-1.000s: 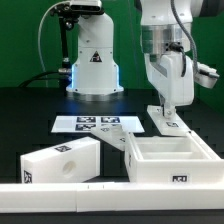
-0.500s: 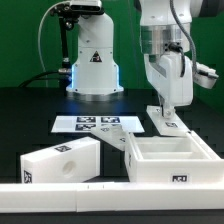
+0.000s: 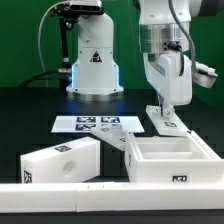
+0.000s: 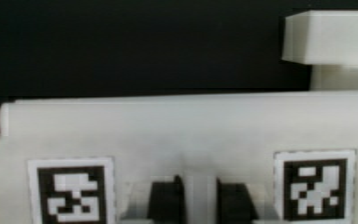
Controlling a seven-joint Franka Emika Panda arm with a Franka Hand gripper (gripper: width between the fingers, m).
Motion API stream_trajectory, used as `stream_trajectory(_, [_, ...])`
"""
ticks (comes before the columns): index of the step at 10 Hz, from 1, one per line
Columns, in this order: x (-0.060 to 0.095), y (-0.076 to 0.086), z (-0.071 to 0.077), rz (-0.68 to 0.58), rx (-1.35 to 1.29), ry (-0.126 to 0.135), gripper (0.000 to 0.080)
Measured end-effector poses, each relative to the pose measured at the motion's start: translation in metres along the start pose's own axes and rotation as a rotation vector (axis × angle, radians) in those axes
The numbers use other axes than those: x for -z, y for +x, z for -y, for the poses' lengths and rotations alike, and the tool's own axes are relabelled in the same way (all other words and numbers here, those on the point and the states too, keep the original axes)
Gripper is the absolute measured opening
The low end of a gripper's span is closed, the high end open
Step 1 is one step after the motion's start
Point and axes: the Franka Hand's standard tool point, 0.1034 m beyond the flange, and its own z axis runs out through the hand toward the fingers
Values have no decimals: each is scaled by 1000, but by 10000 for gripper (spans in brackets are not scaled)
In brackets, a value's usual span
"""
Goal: Assemble cabinet
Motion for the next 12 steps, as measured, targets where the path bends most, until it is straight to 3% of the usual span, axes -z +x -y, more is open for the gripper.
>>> stream_trajectory(5, [-4,-2,7,-6,6,4,67])
stream_trajectory(8, [-5,-3,31,-21,17,27,67])
stream_trajectory(12, [-5,-2,31,-19,11,29,67])
